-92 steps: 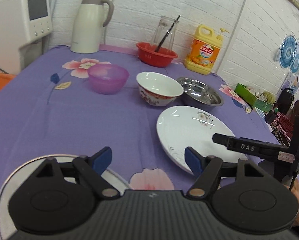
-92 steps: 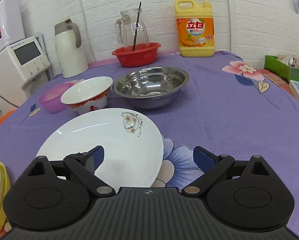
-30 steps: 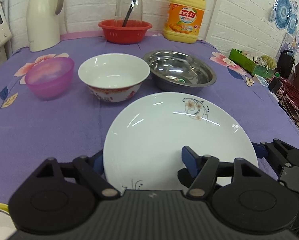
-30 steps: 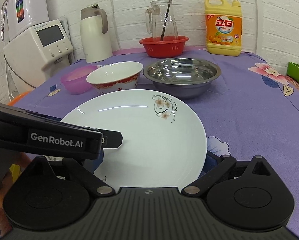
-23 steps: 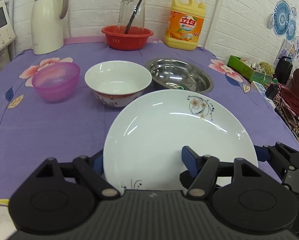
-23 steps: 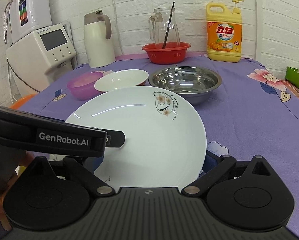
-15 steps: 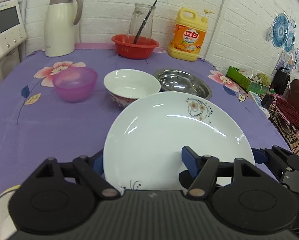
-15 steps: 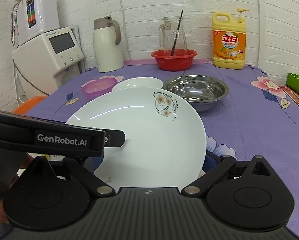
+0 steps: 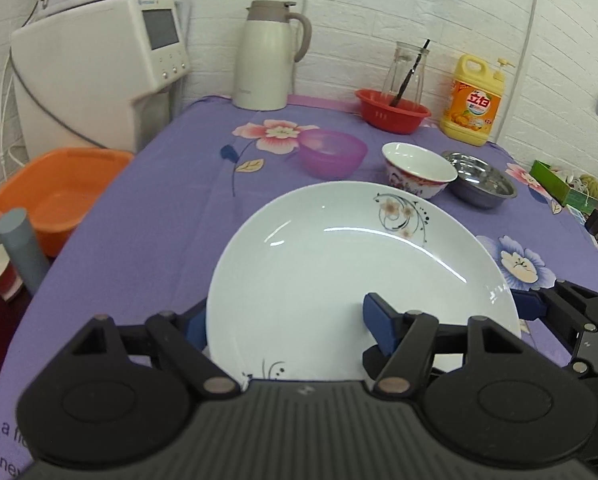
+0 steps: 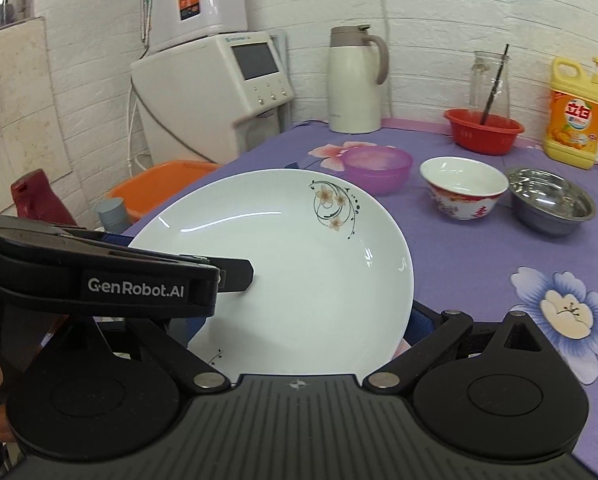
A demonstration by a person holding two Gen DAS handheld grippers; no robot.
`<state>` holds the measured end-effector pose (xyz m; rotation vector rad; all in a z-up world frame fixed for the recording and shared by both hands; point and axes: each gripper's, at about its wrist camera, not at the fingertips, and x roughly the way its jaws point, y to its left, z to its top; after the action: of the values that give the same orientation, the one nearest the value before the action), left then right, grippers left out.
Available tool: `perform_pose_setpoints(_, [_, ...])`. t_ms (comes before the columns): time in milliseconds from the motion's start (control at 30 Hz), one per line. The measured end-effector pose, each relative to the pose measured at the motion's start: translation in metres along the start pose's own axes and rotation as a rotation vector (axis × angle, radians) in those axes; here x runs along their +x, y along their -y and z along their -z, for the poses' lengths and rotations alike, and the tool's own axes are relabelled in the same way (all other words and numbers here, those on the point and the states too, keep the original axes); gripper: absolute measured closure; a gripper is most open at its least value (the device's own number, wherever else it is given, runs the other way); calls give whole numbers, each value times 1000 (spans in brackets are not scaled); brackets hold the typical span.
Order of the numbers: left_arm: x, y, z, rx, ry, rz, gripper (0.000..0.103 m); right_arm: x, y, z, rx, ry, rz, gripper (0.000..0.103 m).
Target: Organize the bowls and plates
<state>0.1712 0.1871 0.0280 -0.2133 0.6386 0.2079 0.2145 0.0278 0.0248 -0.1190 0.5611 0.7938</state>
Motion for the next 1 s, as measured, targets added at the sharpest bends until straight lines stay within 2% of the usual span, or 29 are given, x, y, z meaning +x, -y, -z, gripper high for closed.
perform_pose_setpoints(133, [-1, -15, 18, -36, -15, -19, 36, 8, -21, 11, -29, -38, -12, 0])
perform_pose_setpoints(233, [-2, -18, 24, -17, 7, -52, 36, 13, -31, 18, -59, -56, -11, 0])
perform_pose_setpoints(333, [4, -25, 29, -32, -2, -41, 36, 17, -38, 21, -90, -65, 1, 0])
perform_pose_setpoints(467, [4, -25, 32, -11, 29, -37, 35, 19, -38, 21, -89, -63, 7, 0])
perform_pose_setpoints(600, [5, -28, 32, -10, 29, -9, 34, 19, -39, 21, -96, -59, 12, 0])
perform_pose_setpoints(767, [7, -26, 31, 10, 30, -12, 34, 20, -46, 21, -148, -58, 54, 0])
perform_pose_setpoints(900, [6, -25, 29, 22, 27, -8, 33, 19, -41, 18, -161, -72, 33, 0])
perform_pose_setpoints(1000, [-2, -24, 25, 19, 60, 2, 32, 15, -29, 15, -119, -52, 50, 0])
